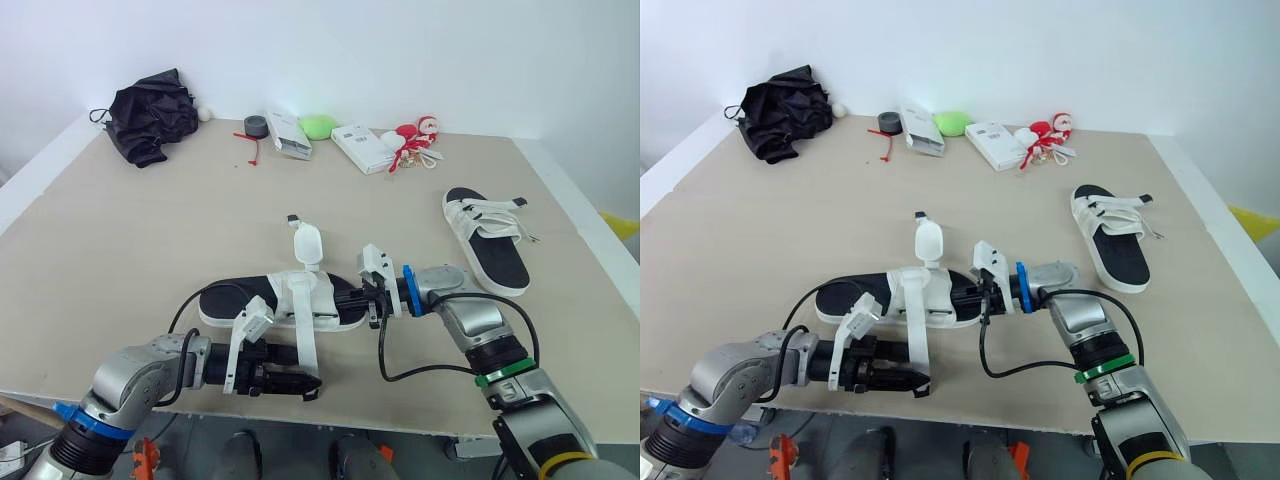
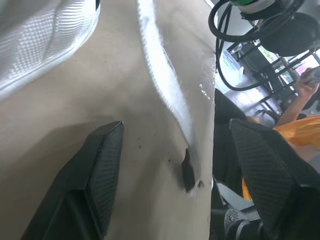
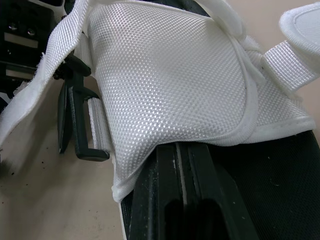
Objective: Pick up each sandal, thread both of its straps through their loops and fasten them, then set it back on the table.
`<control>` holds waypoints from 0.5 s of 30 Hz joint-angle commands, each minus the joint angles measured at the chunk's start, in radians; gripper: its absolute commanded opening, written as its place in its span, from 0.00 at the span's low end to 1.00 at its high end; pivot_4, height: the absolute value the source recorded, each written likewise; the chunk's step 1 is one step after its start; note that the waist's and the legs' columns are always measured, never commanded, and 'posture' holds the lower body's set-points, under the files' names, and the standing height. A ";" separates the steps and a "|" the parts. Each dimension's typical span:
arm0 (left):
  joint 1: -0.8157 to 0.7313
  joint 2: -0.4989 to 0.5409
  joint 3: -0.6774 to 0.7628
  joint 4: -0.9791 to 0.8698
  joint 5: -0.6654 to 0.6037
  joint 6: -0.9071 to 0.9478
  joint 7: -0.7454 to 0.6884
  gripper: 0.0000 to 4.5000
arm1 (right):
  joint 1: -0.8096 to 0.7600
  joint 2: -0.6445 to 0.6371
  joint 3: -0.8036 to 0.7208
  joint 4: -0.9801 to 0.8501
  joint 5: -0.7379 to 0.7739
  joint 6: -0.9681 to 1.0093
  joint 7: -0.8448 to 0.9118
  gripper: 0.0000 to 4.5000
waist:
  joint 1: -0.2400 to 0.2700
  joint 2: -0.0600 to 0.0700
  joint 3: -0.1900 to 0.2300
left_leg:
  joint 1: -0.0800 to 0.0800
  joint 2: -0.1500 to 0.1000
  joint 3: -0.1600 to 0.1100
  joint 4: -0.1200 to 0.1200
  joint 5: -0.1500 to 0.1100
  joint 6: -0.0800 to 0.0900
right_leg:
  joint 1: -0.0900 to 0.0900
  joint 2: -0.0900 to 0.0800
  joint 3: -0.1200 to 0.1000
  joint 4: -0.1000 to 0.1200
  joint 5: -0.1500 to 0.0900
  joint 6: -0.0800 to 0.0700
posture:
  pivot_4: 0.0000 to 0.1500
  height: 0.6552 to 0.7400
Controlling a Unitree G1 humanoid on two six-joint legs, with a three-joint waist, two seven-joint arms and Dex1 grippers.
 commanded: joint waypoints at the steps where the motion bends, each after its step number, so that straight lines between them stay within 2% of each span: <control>1: 0.000 -0.023 0.007 -0.004 -0.023 0.016 -0.006 0.35 | 0.061 -0.025 0.078 0.046 -0.068 0.057 -0.005 0.00 | 0.000 0.000 0.000 | 0.000 0.000 0.000 0.000 0.000 0.000 | 0.000 0.000 0.000 0.000 0.000 0.000 | 1.00 0.98; 4: -0.002 -0.030 0.007 -0.002 -0.022 0.028 -0.019 0.03 | 0.064 -0.030 0.077 0.032 -0.067 0.066 -0.006 0.00 | 0.000 0.000 0.000 | 0.000 0.000 -0.001 0.000 0.000 0.000 | 0.000 0.001 0.000 0.000 -0.001 0.001 | 1.00 0.98; 11: 0.000 -0.041 0.029 -0.006 -0.050 0.057 -0.021 0.01 | 0.068 -0.047 0.076 0.012 -0.066 0.078 -0.003 0.00 | 0.001 0.000 0.000 | 0.000 0.000 -0.001 0.000 -0.002 0.000 | 0.001 0.001 0.001 0.000 -0.003 0.001 | 1.00 0.98; 15: -0.009 0.007 0.102 -0.034 -0.171 0.156 -0.048 0.01 | 0.059 -0.043 0.076 0.018 -0.067 0.080 -0.006 0.00 | 0.001 0.000 0.000 | 0.000 0.000 -0.002 0.000 -0.002 0.000 | 0.002 0.001 0.001 0.000 -0.003 0.002 | 1.00 0.98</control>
